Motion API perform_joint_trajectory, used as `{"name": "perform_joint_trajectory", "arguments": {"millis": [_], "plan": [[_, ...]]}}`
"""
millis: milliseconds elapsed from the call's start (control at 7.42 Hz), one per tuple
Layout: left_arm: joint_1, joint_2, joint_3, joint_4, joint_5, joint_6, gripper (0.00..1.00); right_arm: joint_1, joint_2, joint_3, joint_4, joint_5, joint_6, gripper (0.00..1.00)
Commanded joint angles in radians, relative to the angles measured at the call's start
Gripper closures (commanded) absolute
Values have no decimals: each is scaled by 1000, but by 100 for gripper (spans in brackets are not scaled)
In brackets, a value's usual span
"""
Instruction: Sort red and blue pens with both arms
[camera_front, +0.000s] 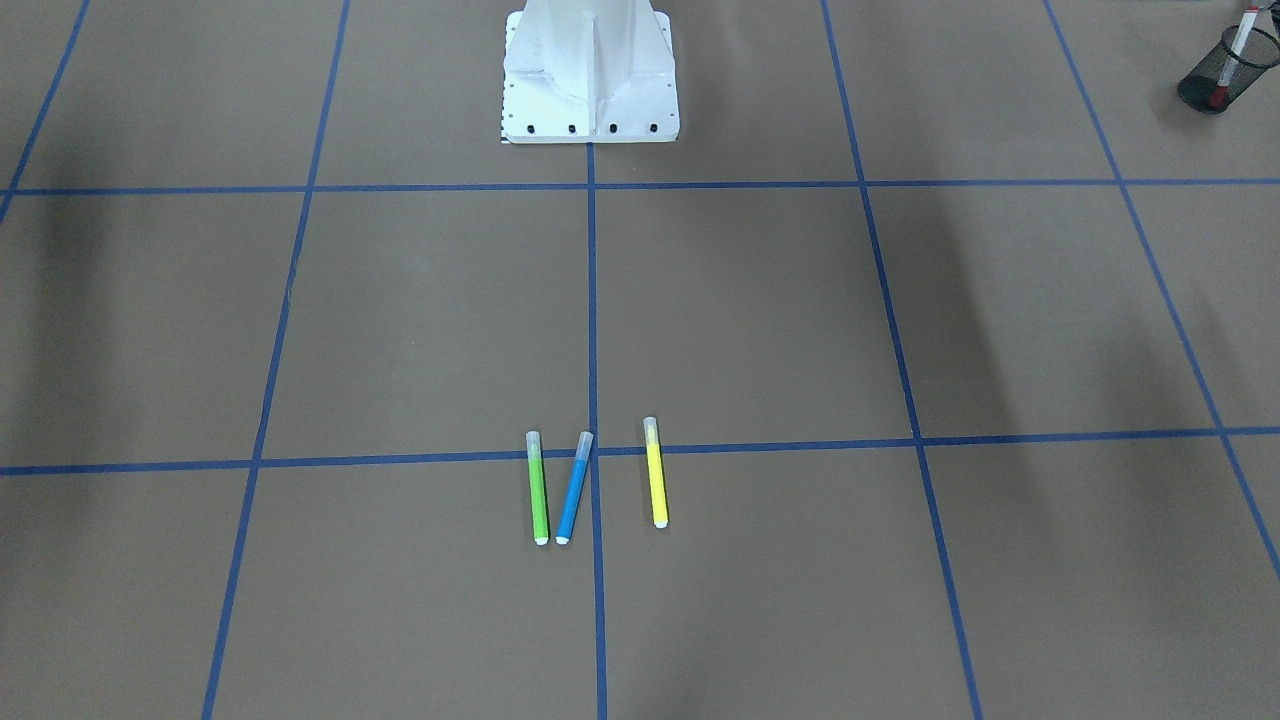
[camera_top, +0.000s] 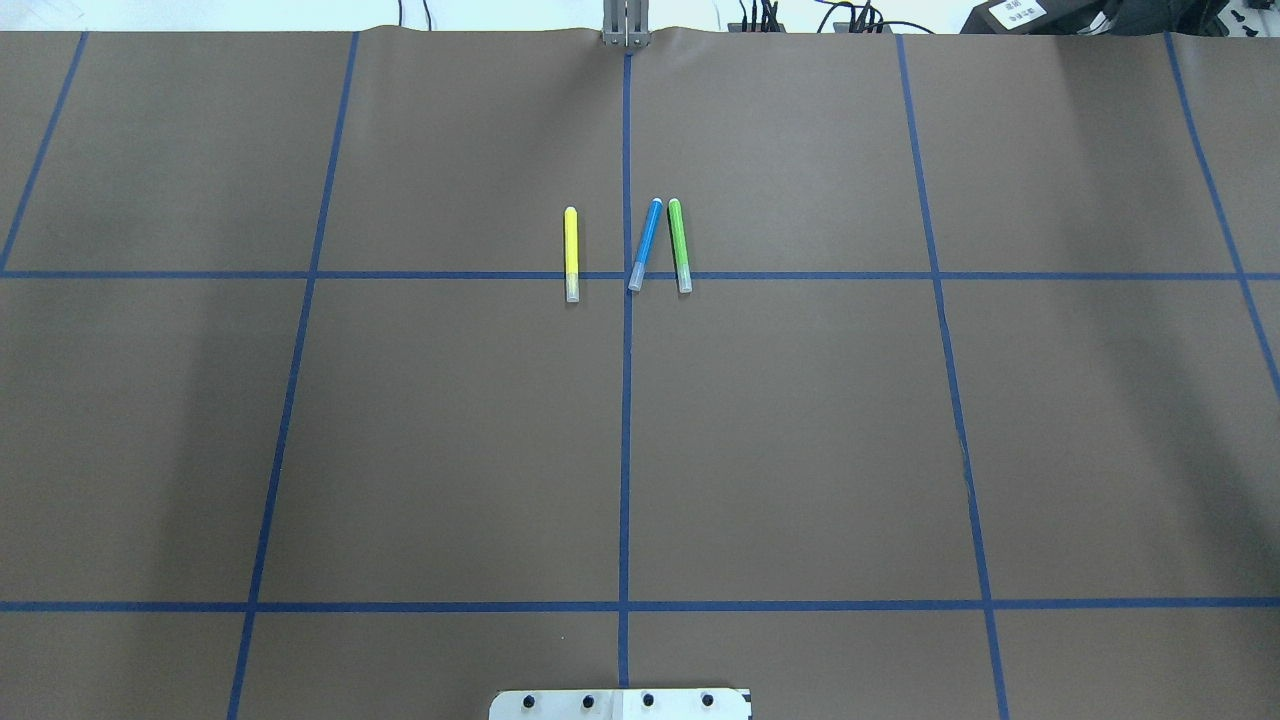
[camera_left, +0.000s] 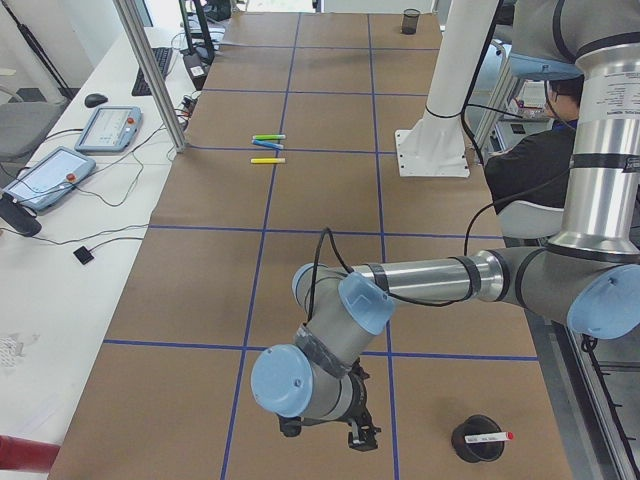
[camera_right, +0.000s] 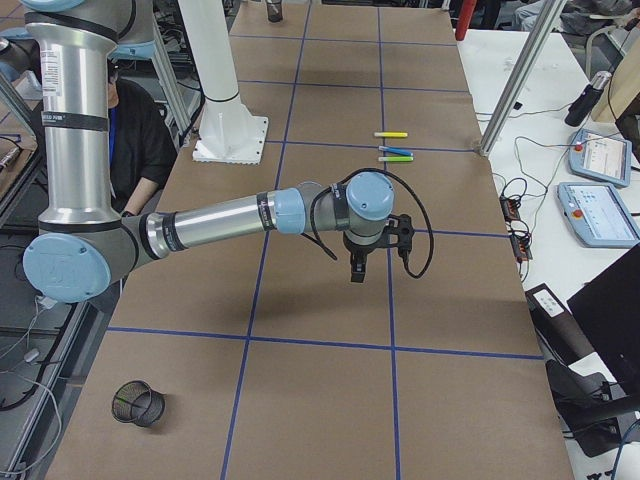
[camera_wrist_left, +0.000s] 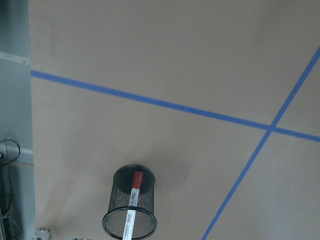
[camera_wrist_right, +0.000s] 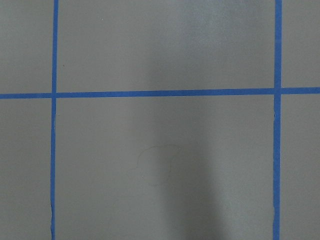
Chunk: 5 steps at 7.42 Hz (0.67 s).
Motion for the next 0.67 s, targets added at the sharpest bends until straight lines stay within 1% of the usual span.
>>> {"name": "perform_joint_trajectory", "arguments": {"millis": [0,135,270,404,539], "plan": [[60,-58,-95,-32,-56,-1,0,-100,104,-9,0,-39,181,0],[110,-62,-127,-83,-116,-2,0,-154,141,-11,0,-50,241,0],[155,-66,-129,-165,-182,-4,0,-207,195,-11,0,-79,313,0],[216,-68,-126,-278,-184,-84,0,-272,259,-14,0,-130,355,0],[262,-72,-126,-357,-185,-222,0,-341,314,-19,0,-188,389,0]]}}
